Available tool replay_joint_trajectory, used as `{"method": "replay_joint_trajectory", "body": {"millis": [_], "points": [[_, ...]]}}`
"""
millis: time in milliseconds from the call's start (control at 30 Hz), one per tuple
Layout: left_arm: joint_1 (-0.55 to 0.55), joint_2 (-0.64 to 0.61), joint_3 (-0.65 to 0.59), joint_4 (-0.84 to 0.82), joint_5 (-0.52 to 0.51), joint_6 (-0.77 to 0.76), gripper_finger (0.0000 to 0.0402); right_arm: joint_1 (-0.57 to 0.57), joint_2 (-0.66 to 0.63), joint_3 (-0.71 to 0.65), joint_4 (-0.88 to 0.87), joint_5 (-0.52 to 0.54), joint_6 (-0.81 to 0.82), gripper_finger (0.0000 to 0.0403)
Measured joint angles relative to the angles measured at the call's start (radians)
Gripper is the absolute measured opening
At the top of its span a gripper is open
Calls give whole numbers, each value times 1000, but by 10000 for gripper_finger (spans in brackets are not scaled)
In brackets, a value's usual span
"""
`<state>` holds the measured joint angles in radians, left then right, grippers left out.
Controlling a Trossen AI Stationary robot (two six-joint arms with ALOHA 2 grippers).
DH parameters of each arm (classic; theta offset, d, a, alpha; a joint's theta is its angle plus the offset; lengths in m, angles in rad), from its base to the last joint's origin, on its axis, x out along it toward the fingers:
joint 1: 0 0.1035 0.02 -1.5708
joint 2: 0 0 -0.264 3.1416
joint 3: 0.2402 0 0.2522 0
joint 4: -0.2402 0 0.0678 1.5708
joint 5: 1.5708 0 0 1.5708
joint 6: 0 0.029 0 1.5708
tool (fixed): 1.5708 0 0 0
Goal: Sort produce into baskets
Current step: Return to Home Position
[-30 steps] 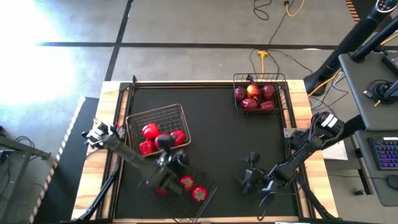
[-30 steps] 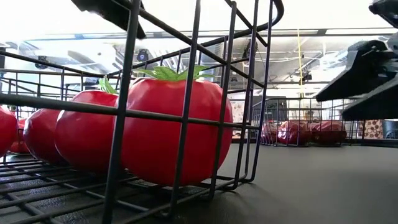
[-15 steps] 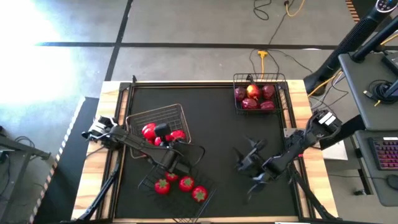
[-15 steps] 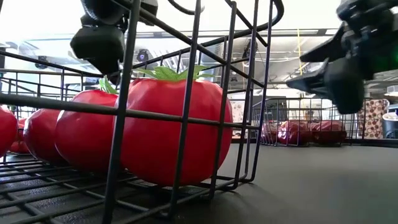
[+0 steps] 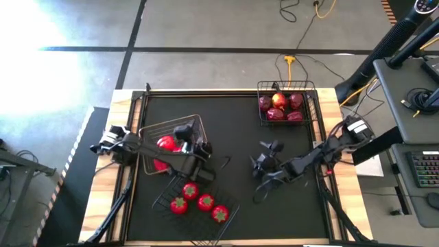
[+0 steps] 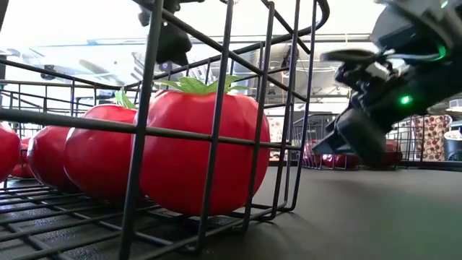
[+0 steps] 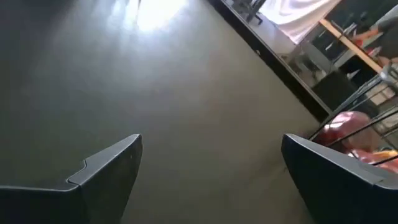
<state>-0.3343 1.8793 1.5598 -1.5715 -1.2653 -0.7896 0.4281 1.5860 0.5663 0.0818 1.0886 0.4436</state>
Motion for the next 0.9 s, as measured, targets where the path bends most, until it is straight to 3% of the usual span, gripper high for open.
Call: {"method": "replay_joint_trajectory", "body": {"millis": [100,200,333,467,667,900], "points": [[31,0,46,0,40,44,393,-36,0,-42,102,-22,-70,378],[53,0,94,0,54,84,393,-67,0,-80,246,-78,-244,378],[65,0,158,1,86,126,393,-100,-1,-89,399,-292,-558,378],[62,-1,232,1,249,183,393,-108,-2,-55,468,-503,-759,378],[65,-78,306,1,624,206,393,-108,-5,-13,476,-520,-777,378],[22,-322,210,1,653,102,393,-108,-5,-19,472,-516,-745,378]]}}
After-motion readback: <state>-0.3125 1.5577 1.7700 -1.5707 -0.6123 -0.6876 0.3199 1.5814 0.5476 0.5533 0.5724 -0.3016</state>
